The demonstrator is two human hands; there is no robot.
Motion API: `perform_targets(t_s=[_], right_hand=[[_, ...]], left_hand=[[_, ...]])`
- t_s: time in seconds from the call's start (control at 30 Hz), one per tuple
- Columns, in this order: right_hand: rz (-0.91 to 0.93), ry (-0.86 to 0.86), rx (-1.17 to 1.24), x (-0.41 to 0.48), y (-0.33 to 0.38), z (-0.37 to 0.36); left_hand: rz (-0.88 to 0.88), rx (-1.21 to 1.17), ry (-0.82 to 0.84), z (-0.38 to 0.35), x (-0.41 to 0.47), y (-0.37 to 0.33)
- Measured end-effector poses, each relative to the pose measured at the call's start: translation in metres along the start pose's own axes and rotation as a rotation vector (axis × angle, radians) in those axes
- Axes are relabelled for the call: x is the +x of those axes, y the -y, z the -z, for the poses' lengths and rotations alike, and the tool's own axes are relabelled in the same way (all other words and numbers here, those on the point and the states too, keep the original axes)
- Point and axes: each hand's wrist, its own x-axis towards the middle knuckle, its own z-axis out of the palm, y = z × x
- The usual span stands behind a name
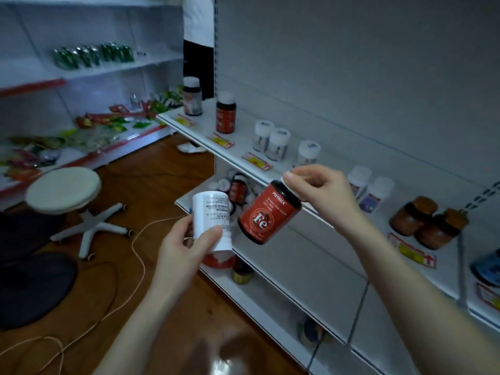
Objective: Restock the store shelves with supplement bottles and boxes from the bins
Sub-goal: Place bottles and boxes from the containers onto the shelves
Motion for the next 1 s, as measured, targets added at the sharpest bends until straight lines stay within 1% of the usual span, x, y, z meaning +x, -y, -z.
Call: perform_targets(t_s=[0.23,0.4,0.47,0.67,0.8,1.0], right_hand=[[0.092,-0.029,-0.102,0.097,0.039,-0.037],[0.129,-0.045,-0.149,0.175,0.055,-0.063],[0.137,-0.043,-0.21,0.205,0.057,-0.075],[0.073,0.0,-0.305,0.272,0.05,-0.104],[0.043,-0.013,-0.379,0.3,0.037,-0.115],[-0.071,-0.059,-0.449,0.321,0.027,-0.13]], left_hand=[[-0.097,-0.021,0.005,0.014,0.085,-0.012],[-0.135,-0.01,0.038,0.018,0.163,-0.023],[-0.149,0.0,0.055,0.021,0.19,-0.027],[-0.122,-0.03,0.087,0.028,0.254,-0.027],[-0.093,-0.035,0.149,0.034,0.293,-0.024],[-0.085,-0.053,0.286,0.042,0.344,-0.024]])
